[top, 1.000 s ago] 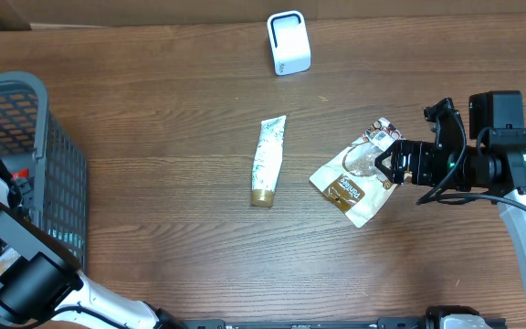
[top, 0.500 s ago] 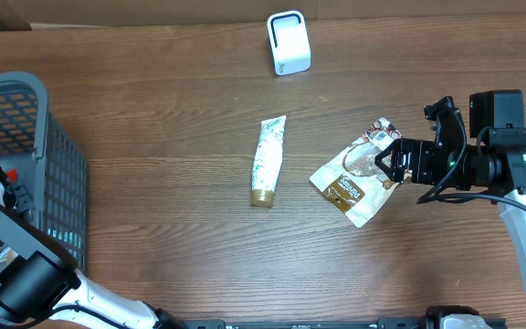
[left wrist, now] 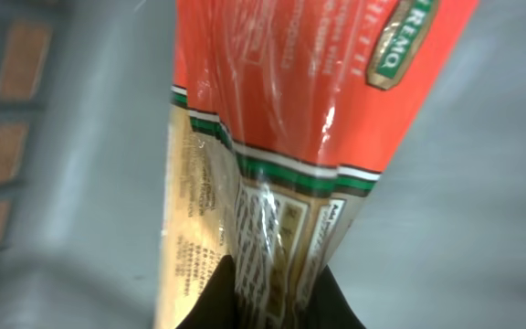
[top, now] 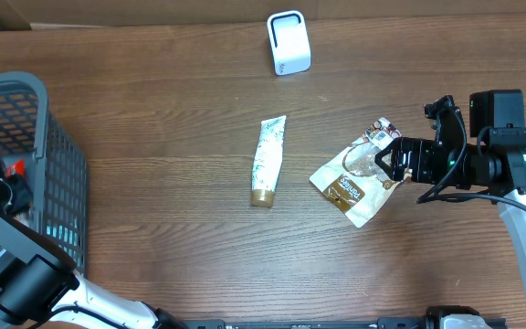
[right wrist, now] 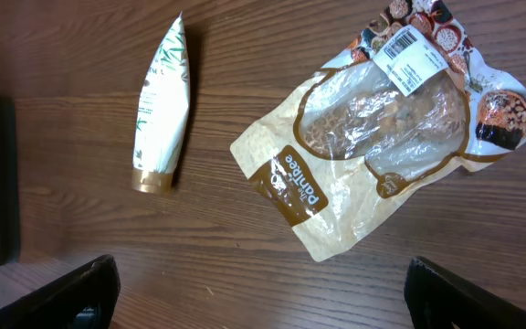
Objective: Scan the item barcode
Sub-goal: 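Move the left gripper back into the basket toward the red package, then grasp the red-topped spaghetti package in the basket with the left gripper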
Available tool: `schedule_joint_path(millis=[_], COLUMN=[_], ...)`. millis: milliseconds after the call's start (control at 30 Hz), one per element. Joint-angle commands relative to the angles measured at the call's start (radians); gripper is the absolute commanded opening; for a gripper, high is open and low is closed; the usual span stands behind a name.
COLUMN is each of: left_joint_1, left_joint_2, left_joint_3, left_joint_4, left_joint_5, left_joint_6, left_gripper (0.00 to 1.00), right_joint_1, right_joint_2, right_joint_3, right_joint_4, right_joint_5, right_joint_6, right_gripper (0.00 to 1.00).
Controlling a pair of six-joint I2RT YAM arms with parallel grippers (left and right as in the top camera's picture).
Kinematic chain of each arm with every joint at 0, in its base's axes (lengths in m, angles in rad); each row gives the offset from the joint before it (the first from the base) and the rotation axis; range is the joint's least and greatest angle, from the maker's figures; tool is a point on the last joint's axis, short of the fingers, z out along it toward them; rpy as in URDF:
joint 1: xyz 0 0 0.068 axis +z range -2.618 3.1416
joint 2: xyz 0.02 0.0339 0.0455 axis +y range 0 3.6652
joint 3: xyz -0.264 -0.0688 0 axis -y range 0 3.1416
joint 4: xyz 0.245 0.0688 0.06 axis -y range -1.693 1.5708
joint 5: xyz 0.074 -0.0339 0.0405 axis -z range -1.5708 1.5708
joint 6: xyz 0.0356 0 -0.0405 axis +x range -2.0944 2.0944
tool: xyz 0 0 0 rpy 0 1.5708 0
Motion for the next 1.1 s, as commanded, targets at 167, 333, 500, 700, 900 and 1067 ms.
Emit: schedule_joint_path(millis=[167, 333, 500, 700, 900, 1067], left_joint_1=[-0.009, -0.009, -0.009, -0.009, -0.009, -0.009], left_joint_2=[-0.2, -0.319, -0.436, -0.508, -0.467, -0.375], left_joint_3=[0.198, 0.212, 0.212, 0.212, 0.188, 0.132], left_joint_4=[-0.048, -0.037, -0.029, -0.027, -0.085, -0.098], left_joint_5=[0.338, 0.37, 0.425, 0.391, 0.265, 0.19], left_joint_6=[-0.076, -0.108, -0.144, -0.147, -0.223, -0.267], left_gripper=[0.04, 0.04, 0.04, 0.04, 0.69, 0.92], right_joint_1=[0.003, 0.003, 0.003, 0.003, 0.003, 0.003], right_joint_2=[-0.003, -0.003, -0.003, -0.003, -0.003, -0.003], right_joint_3=[0.024, 0.024, 0.024, 0.024, 0.024, 0.024], right_joint_4=[0.012, 0.008, 0.005, 0.0, -0.011, -0.011], right_joint_5=[-0.005, -0.005, -0.005, -0.005, -0.004, -0.004], right_joint_6=[0.003, 0.003, 0.003, 0.003, -0.001, -0.001], right_gripper=[1.0, 1.0, 1.0, 1.0, 1.0, 1.0])
